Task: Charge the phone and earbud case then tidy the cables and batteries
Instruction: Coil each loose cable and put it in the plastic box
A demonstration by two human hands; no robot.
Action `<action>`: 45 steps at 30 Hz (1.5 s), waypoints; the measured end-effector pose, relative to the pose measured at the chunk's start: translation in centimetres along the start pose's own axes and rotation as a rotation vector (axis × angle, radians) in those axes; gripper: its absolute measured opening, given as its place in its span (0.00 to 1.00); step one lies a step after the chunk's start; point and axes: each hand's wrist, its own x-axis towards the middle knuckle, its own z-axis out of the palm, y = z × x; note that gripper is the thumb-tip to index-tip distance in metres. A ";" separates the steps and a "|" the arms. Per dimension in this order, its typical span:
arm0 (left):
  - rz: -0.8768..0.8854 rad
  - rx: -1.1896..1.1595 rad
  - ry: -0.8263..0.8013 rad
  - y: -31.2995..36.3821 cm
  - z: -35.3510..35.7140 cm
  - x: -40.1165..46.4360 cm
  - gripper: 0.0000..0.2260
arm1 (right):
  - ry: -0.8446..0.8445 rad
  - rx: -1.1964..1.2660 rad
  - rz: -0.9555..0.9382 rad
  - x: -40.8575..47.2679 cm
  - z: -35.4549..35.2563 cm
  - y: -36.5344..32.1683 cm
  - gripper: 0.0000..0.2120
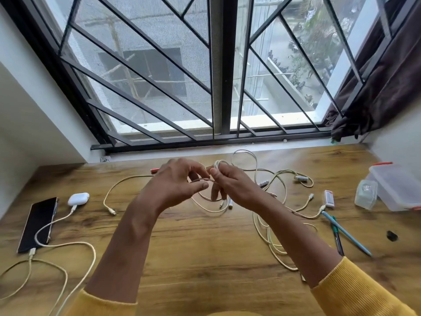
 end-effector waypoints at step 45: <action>0.121 -0.217 0.309 0.6 5.3 -0.9 0.18 | 0.055 0.948 -0.264 2.0 -1.6 -4.8 0.16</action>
